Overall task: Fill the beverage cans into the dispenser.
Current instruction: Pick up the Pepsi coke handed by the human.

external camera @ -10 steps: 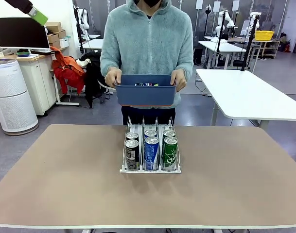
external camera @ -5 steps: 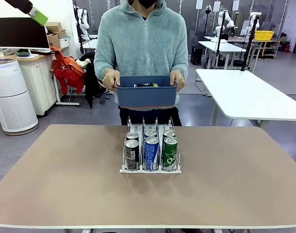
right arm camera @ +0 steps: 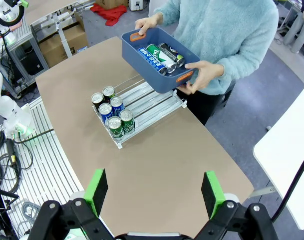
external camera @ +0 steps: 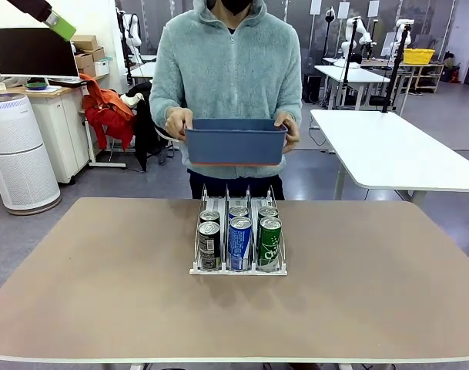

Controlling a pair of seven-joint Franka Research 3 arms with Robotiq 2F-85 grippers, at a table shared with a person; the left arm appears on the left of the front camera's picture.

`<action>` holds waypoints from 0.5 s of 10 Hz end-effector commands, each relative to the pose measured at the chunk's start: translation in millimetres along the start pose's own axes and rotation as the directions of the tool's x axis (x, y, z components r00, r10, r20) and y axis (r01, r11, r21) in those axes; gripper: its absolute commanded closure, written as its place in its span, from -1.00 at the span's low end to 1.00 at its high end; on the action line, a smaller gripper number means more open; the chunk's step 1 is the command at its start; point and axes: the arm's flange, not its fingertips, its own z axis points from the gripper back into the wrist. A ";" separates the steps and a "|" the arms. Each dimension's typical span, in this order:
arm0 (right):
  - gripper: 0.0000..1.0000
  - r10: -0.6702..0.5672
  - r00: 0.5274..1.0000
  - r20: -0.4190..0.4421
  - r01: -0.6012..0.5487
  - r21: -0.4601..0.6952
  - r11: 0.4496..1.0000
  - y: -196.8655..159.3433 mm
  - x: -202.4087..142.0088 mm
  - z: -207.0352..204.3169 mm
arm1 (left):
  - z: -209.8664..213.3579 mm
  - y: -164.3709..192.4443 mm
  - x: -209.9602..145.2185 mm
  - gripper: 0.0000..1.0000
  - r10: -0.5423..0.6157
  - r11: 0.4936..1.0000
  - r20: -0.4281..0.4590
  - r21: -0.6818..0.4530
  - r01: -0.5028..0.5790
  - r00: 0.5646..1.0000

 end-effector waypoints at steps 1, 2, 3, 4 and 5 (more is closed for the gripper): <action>-1.00 0.001 1.000 -0.003 -0.001 0.001 1.000 0.7 -0.1 -0.3 | -0.1 0.2 0.1 -1.00 -0.002 1.000 -0.002 0.002 0.002 1.000; -1.00 0.001 1.000 -0.003 -0.001 0.001 1.000 0.7 -0.1 -0.3 | -0.1 0.2 0.1 -1.00 -0.002 1.000 -0.002 0.002 0.002 1.000; -1.00 0.001 1.000 -0.003 -0.001 0.001 1.000 0.7 -0.1 -0.3 | -0.1 0.2 0.1 -1.00 -0.002 1.000 -0.002 0.002 0.002 1.000; -1.00 0.001 1.000 -0.003 -0.001 0.001 1.000 0.7 -0.1 -0.3 | -0.1 0.2 0.1 -1.00 -0.002 1.000 -0.002 0.002 0.002 1.000; -1.00 0.001 1.000 -0.003 -0.001 0.001 1.000 0.7 -0.1 -0.3 | -0.1 0.2 0.1 -1.00 -0.002 1.000 -0.002 0.002 0.002 1.000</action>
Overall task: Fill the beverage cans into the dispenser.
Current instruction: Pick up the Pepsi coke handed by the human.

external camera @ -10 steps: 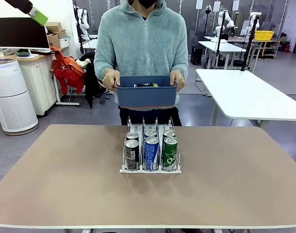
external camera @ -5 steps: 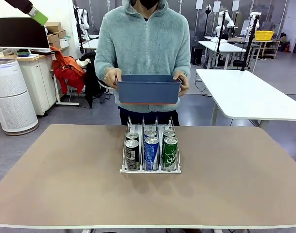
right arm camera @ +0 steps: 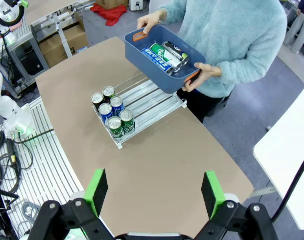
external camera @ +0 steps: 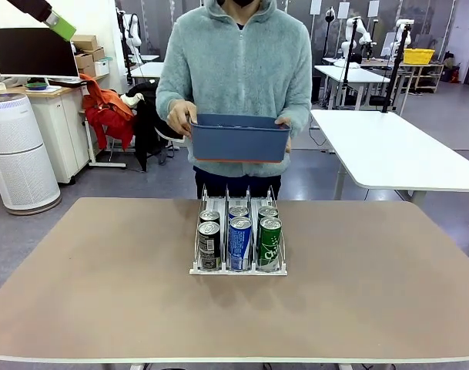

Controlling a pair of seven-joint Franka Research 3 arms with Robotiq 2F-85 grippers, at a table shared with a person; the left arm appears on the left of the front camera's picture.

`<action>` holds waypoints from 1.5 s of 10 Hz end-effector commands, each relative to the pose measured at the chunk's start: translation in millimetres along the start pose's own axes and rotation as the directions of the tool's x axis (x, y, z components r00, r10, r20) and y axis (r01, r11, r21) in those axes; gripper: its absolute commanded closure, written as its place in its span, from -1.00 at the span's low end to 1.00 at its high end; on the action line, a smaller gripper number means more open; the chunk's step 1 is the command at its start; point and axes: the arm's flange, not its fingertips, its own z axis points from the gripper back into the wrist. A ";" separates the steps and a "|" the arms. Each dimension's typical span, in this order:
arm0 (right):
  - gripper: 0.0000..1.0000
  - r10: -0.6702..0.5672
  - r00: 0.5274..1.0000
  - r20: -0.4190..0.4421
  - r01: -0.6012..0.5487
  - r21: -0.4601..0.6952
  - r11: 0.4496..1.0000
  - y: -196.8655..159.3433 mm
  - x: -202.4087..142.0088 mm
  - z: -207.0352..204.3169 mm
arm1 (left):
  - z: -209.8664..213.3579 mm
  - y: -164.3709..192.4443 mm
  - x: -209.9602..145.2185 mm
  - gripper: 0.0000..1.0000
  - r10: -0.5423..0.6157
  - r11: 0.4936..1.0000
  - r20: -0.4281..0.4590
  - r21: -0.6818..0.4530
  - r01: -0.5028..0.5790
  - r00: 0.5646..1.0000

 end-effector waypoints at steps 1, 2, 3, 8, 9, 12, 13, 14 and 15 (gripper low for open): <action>-1.00 0.001 1.000 -0.003 -0.001 0.001 1.000 0.7 -0.1 -0.3 | -0.1 0.2 0.1 -1.00 -0.002 1.000 -0.002 0.002 0.002 1.000; -1.00 0.001 1.000 -0.003 -0.001 0.001 1.000 0.7 -0.1 -0.3 | -0.1 0.2 0.1 -1.00 -0.002 1.000 -0.002 0.002 0.002 1.000; -1.00 0.001 1.000 -0.003 -0.001 0.001 1.000 0.7 -0.1 -0.3 | -0.1 0.2 0.1 -1.00 -0.002 1.000 -0.002 0.002 0.002 1.000; -1.00 0.001 1.000 -0.003 -0.001 0.001 1.000 0.7 -0.1 -0.3 | -0.1 0.2 0.1 -1.00 -0.002 1.000 -0.002 0.002 0.002 1.000; -1.00 0.001 1.000 -0.003 -0.001 0.001 1.000 0.7 -0.1 -0.3 | -0.1 0.2 0.1 -1.00 -0.002 1.000 -0.002 0.002 0.002 1.000; -1.00 0.001 1.000 -0.003 -0.001 0.001 1.000 0.7 -0.1 -0.3 | -0.1 0.2 0.1 -1.00 -0.002 1.000 -0.002 0.002 0.002 1.000; -1.00 0.001 1.000 -0.003 -0.001 0.001 1.000 0.7 -0.1 -0.3 | -0.1 0.2 0.1 -1.00 -0.002 1.000 -0.002 0.002 0.002 1.000; -1.00 0.001 1.000 -0.003 -0.001 0.001 1.000 0.7 -0.1 -0.3 | -0.1 0.2 0.1 -1.00 -0.002 1.000 -0.002 0.002 0.002 1.000; -1.00 0.001 1.000 -0.003 -0.001 0.001 1.000 0.7 -0.1 -0.3 | -0.1 0.2 0.1 -1.00 -0.002 1.000 -0.002 0.002 0.002 1.000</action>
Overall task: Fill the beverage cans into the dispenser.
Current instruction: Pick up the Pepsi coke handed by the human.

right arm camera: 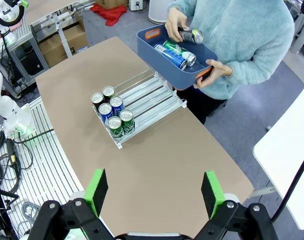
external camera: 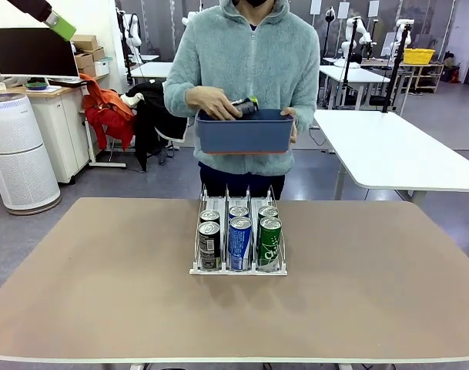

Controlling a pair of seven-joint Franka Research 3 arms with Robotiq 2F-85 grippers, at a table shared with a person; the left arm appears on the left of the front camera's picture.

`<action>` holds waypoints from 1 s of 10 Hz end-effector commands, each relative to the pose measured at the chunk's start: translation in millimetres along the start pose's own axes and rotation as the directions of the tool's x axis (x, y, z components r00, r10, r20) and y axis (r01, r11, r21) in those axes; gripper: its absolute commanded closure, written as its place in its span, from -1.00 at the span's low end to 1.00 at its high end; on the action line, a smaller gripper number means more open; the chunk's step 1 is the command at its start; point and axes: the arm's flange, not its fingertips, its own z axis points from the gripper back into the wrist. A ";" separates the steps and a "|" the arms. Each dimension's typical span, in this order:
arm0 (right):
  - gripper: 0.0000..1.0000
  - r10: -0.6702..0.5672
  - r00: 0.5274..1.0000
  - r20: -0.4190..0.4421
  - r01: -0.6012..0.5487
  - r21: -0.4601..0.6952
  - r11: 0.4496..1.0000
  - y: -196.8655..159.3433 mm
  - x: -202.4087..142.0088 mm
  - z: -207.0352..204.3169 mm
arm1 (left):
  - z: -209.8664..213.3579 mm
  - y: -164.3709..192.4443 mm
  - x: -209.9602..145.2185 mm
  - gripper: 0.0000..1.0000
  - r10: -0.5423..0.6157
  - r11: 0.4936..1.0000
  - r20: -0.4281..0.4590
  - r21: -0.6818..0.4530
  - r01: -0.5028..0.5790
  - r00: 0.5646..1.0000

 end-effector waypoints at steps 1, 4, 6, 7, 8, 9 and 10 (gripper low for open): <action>-1.00 0.001 1.000 -0.003 -0.001 0.001 1.000 0.7 -0.1 -0.3 | -0.1 0.2 0.1 -1.00 -0.002 1.000 -0.002 0.002 0.002 1.000; -1.00 0.001 1.000 -0.003 -0.001 0.001 1.000 0.7 -0.1 -0.3 | -0.1 0.2 0.1 -1.00 -0.002 1.000 -0.002 0.002 0.002 1.000; -1.00 0.001 1.000 -0.003 -0.001 0.001 1.000 0.7 -0.1 -0.3 | -0.1 0.2 0.1 -1.00 -0.002 1.000 -0.002 0.002 0.002 1.000; -1.00 0.001 1.000 -0.003 -0.001 0.001 1.000 0.7 -0.1 -0.3 | -0.1 0.2 0.1 -1.00 -0.002 1.000 -0.002 0.002 0.002 1.000; -1.00 0.001 1.000 -0.003 -0.001 0.001 1.000 0.7 -0.1 -0.3 | -0.1 0.2 0.1 -1.00 -0.002 1.000 -0.002 0.002 0.002 1.000; -1.00 0.001 1.000 -0.003 -0.001 0.001 1.000 0.7 -0.1 -0.3 | -0.1 0.2 0.1 -1.00 -0.002 1.000 -0.002 0.002 0.002 1.000; -1.00 0.001 1.000 -0.003 -0.001 0.001 1.000 0.7 -0.1 -0.3 | -0.1 0.2 0.1 -1.00 -0.002 1.000 -0.002 0.002 0.002 1.000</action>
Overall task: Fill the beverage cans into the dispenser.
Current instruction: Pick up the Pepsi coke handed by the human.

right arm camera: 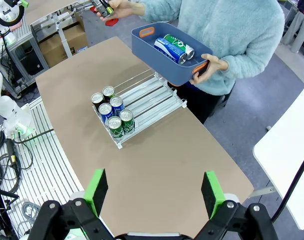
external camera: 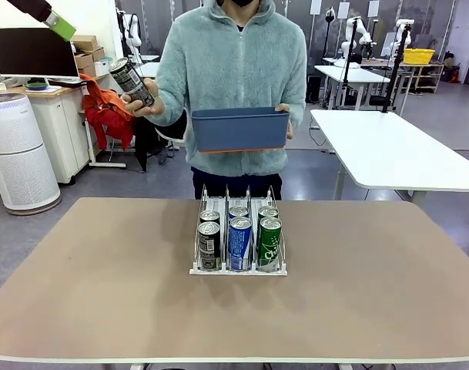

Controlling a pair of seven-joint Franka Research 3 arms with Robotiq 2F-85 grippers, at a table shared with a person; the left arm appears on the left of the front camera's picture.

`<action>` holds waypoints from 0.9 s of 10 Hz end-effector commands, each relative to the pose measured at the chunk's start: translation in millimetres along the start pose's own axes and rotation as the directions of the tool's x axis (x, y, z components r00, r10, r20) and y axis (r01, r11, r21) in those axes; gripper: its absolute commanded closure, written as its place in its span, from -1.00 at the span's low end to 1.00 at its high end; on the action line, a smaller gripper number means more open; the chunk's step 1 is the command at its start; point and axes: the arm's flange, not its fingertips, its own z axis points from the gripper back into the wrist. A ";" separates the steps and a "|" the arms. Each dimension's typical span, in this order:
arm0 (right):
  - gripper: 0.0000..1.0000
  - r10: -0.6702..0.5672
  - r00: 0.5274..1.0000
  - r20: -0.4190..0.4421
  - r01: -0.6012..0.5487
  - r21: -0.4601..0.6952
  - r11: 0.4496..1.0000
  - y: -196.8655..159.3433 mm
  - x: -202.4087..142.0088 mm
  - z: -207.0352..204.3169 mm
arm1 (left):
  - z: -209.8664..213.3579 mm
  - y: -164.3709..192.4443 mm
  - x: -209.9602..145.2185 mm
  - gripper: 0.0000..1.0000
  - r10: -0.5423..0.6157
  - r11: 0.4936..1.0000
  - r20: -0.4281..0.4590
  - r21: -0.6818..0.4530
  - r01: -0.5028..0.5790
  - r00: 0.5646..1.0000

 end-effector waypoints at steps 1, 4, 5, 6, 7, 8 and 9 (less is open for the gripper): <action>-1.00 0.001 1.000 -0.003 -0.001 0.001 1.000 0.7 -0.1 -0.3 | -0.1 0.2 0.1 -1.00 -0.002 1.000 -0.002 0.002 0.002 1.000; -1.00 0.001 1.000 -0.003 -0.001 0.001 1.000 0.7 -0.1 -0.3 | -0.1 0.2 0.1 -1.00 -0.002 1.000 -0.002 0.002 0.002 1.000; -1.00 0.001 1.000 -0.003 -0.001 0.001 1.000 0.7 -0.1 -0.3 | -0.1 0.2 0.1 -1.00 -0.002 1.000 -0.002 0.002 0.002 1.000; -1.00 0.001 1.000 -0.003 -0.001 0.001 1.000 0.7 -0.1 -0.3 | -0.1 0.2 0.1 -1.00 -0.002 1.000 -0.002 0.002 0.002 1.000; -1.00 0.001 1.000 -0.003 -0.001 0.001 1.000 0.7 -0.1 -0.3 | -0.1 0.2 0.1 -1.00 -0.002 1.000 -0.002 0.002 0.002 1.000; -1.00 0.001 1.000 -0.003 -0.001 0.001 1.000 0.7 -0.1 -0.3 | -0.1 0.2 0.1 -1.00 -0.002 1.000 -0.002 0.002 0.002 1.000; -1.00 0.001 1.000 -0.003 -0.001 0.001 1.000 0.7 -0.1 -0.3 | -0.1 0.2 0.1 -1.00 -0.002 1.000 -0.002 0.002 0.002 1.000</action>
